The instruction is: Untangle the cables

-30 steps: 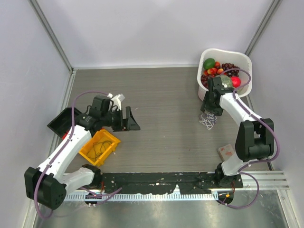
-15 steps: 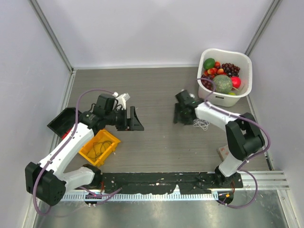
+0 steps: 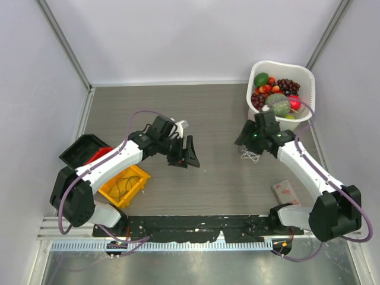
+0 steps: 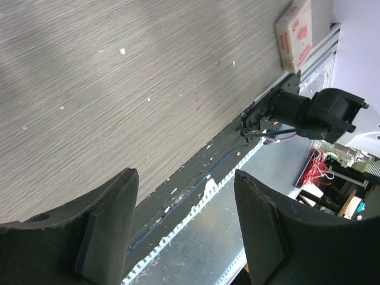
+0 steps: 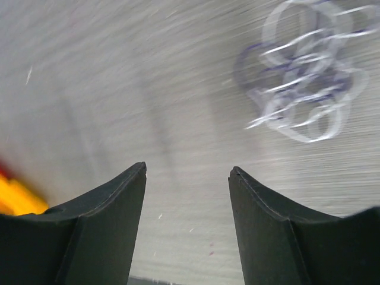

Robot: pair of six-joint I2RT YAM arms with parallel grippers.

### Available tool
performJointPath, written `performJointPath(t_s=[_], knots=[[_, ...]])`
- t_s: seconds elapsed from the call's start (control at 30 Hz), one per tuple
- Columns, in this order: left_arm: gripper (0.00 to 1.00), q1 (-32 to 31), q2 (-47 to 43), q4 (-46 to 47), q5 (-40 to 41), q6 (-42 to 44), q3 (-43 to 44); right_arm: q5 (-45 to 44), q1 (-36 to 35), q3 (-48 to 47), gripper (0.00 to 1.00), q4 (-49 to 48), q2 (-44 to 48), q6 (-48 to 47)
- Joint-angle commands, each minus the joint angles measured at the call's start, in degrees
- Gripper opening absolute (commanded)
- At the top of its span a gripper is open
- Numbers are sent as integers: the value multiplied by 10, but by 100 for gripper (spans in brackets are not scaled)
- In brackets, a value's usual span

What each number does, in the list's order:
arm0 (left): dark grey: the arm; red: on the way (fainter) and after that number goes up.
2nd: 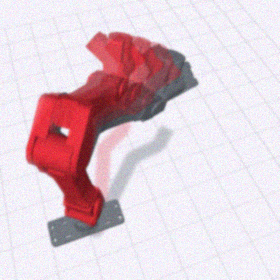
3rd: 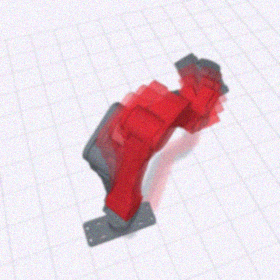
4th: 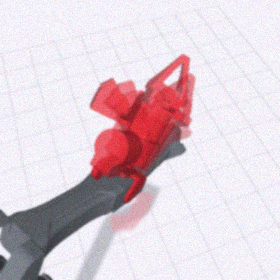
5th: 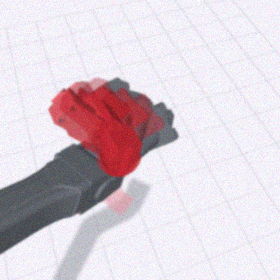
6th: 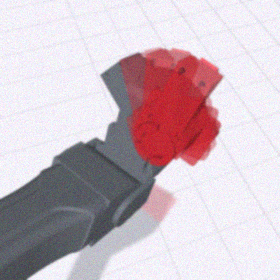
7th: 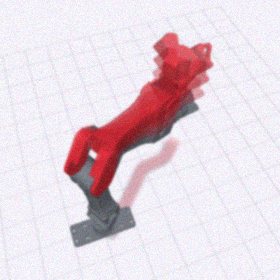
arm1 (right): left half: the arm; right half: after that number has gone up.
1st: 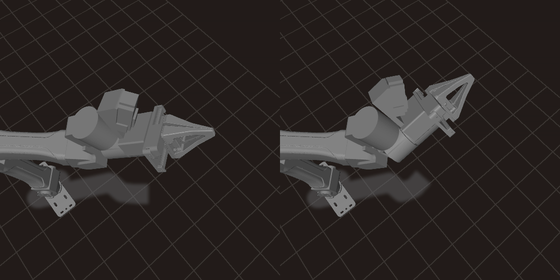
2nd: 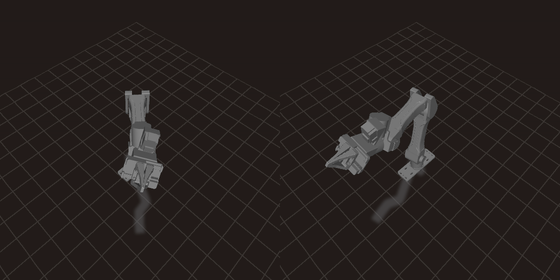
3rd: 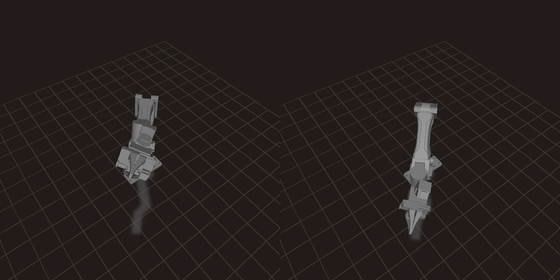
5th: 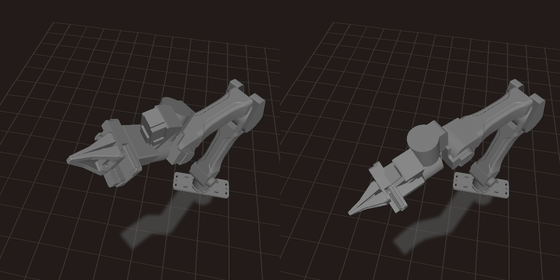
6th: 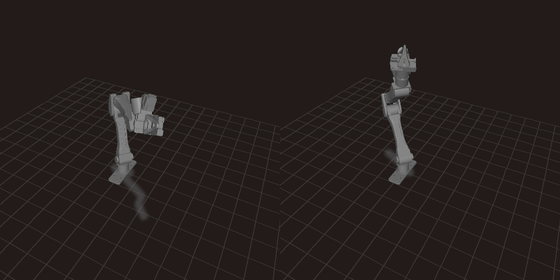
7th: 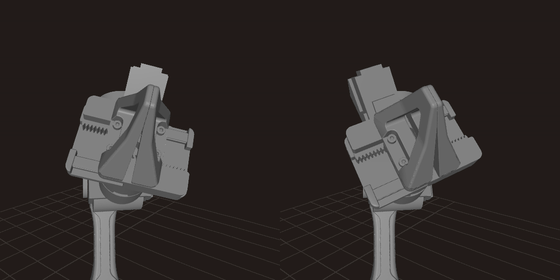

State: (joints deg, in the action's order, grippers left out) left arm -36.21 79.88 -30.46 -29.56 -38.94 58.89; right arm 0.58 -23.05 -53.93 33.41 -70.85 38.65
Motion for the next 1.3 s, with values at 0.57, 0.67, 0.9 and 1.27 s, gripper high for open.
performJointPath(t_s=[0.57, 0.67, 0.9, 1.27], knots=[[73, -35, -51, -93, 195, 5, 80, 43, -88, -50, 12, 3, -211, -70], [72, -33, -53, -60, 212, 0, 73, 65, -181, -33, 12, -12, -190, -54], [72, -34, 40, -19, 168, 6, 83, 52, -152, 38, 60, -15, -59, -45], [48, -45, 156, -95, 113, 33, 134, 165, -83, 59, 56, -54, -65, -62]])
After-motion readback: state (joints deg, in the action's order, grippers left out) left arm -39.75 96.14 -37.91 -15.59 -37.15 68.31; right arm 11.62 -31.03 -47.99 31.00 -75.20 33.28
